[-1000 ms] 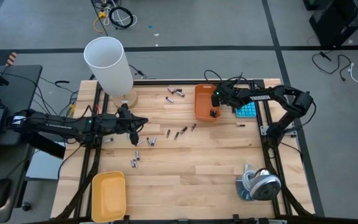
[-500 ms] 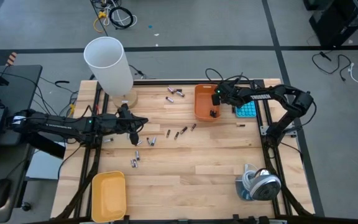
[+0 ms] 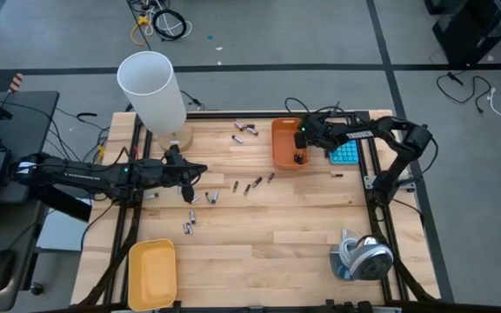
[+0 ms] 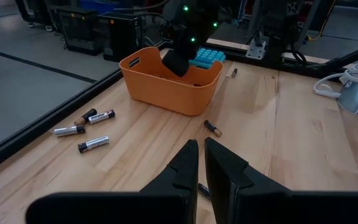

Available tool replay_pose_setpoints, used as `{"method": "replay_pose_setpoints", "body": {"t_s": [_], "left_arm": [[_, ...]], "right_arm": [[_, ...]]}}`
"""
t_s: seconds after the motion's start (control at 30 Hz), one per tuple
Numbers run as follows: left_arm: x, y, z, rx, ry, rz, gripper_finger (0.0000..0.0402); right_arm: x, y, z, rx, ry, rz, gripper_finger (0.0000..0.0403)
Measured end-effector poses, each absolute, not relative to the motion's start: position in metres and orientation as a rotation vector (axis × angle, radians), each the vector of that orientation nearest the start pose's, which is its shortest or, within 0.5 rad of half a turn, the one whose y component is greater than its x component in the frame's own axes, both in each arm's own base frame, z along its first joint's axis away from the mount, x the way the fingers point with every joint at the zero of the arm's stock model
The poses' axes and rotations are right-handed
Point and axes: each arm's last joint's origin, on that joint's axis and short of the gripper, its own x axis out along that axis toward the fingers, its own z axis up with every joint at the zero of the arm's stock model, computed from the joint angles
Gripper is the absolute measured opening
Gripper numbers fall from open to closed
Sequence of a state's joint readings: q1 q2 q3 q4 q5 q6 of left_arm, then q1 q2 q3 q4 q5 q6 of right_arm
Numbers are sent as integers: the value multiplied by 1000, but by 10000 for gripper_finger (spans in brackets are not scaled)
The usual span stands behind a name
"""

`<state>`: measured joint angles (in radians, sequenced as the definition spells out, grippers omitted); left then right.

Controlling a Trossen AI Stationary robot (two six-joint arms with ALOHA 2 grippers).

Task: Sort batteries
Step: Put the black battery into the orange bin

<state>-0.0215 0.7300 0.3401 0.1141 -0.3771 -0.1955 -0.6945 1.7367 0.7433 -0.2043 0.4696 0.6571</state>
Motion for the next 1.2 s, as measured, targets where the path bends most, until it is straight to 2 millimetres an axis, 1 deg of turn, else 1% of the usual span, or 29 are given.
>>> {"method": "replay_pose_setpoints", "body": {"t_s": [0.13,0.3,0.37,0.43,0.63,0.93,1.2], "left_arm": [[164,7,216,-139,234,378,30],[164,7,216,-156,232,381,30],[164,7,216,-157,233,381,30],[164,7,216,-157,233,381,30],[164,7,216,-159,233,381,30],[164,7,216,-160,232,381,30],[164,7,216,-163,232,381,30]], "right_arm": [[209,-192,101,643,876,-1404,115],[207,-190,112,655,856,-1367,114],[206,-189,115,656,858,-1355,107],[205,-188,117,661,866,-1346,92],[205,-187,116,657,888,-1340,27],[205,-186,119,652,884,-1331,27],[203,-182,136,646,832,-1320,27]]}}
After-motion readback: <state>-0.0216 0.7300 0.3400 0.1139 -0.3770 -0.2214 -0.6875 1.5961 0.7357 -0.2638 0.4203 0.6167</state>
